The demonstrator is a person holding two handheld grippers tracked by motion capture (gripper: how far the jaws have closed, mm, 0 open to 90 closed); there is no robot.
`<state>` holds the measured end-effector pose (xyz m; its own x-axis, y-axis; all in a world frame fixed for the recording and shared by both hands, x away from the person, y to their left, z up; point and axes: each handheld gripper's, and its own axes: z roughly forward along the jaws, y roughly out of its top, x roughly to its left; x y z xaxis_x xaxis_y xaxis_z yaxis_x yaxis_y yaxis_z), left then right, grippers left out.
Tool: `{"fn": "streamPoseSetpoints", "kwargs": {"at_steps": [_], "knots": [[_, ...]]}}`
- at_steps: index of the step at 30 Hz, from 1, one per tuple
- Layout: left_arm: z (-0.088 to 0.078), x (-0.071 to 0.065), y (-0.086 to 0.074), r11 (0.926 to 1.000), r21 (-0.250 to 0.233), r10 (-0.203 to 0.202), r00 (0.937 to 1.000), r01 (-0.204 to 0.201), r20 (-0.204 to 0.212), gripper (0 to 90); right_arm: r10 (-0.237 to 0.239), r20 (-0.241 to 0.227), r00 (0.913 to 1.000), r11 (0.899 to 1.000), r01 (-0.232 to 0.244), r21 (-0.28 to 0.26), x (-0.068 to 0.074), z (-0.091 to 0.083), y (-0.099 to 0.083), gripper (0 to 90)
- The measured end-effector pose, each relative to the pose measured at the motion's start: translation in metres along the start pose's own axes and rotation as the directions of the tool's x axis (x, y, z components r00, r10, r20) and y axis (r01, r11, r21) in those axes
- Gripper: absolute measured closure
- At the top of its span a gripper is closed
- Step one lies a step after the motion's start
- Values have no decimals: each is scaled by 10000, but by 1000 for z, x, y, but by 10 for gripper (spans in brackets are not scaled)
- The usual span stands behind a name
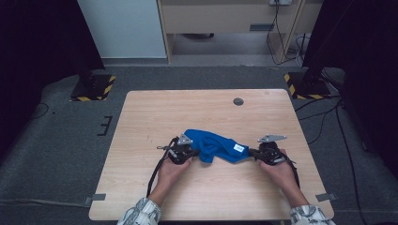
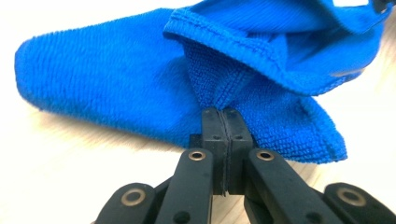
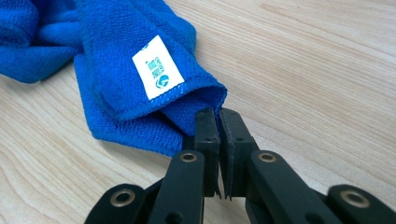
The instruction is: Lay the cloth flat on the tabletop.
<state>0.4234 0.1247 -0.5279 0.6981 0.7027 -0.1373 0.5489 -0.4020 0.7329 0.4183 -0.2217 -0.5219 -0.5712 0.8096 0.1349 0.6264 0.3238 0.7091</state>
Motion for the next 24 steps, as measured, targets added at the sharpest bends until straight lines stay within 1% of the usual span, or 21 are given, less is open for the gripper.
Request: {"fn": "streamPoseSetpoints", "kwargs": {"at_steps": [2,3,4,5,7,9,10,11,12,13,14,15,17,19,20,21,22,23,24], "knots": [[0,2,-1,10000,37,-78,10000,78,-1,895,-25,26,10000,10000,25,13,0,1,0,862],[0,3,-2,9999,45,-116,9999,116,-92,895,-92,103,9999,10000,91,38,-1,3,-1,860],[0,6,-4,9998,19,-208,9995,208,-228,895,10,77,10000,9999,-11,104,-2,5,-2,860],[0,6,-4,9998,19,-208,9995,208,-228,895,10,77,10000,9999,-11,104,-2,5,-2,860],[0,8,-5,9993,-88,-353,9992,351,-202,895,93,62,9999,10000,-93,35,-5,7,-2,858],[0,7,-6,9993,-128,-359,9991,357,-220,890,140,36,9999,9999,-140,13,-5,7,-3,848],[0,6,-6,9992,-148,-362,9990,358,-256,853,68,87,9999,10000,-68,-25,-5,6,-3,800],[0,5,-6,9991,-203,-373,9987,366,-351,853,68,87,9999,10000,-68,-25,-5,6,-3,800],[-1,4,-7,9991,-279,-342,9984,330,-445,780,47,111,9999,9999,-45,-151,-6,4,-4,724],[-1,4,-7,9991,-279,-342,9984,330,-445,746,47,111,9999,9999,-45,-151,-6,4,-4,724],[-2,4,-7,9991,-317,-283,9985,269,-470,730,91,115,9999,9995,-88,-293,-7,0,-4,651],[-4,3,-8,9989,-384,-274,9983,254,-513,730,91,115,9999,9995,-88,-293,-7,0,-4,651],[-7,2,-8,9982,-486,-377,9975,348,-594,679,102,65,9999,9981,-98,-607,-7,-7,-3,603],[-12,1,-8,9976,-605,-359,9976,323,-593,675,6,85,10000,9956,2,-937,-6,-12,-2,545],[-15,1,-8,9971,-700,-354,9975,311,-609,671,-87,121,9999,9948,99,-1015,-5,-13,-2,514],[-17,1,-8,9965,-768,-384,9975,338,-595,662,-239,337,9991,9917,279,-1253,-2,-17,0,461],[-19,0,-7,9964,-800,-317,9979,271,-562,661,-282,341,9990,9905,325,-1337,-1,-19,1,441],[-19,0,-7,9964,-800,-317,9979,271,-562,659,-282,341,9990,9905,325,-1337,-1,-19,1,441],[-20,0,-7,9964,-802,-332,9979,286,-565,659,-270,367,9990,9895,320,-1409,0,-19,2,418]]}}
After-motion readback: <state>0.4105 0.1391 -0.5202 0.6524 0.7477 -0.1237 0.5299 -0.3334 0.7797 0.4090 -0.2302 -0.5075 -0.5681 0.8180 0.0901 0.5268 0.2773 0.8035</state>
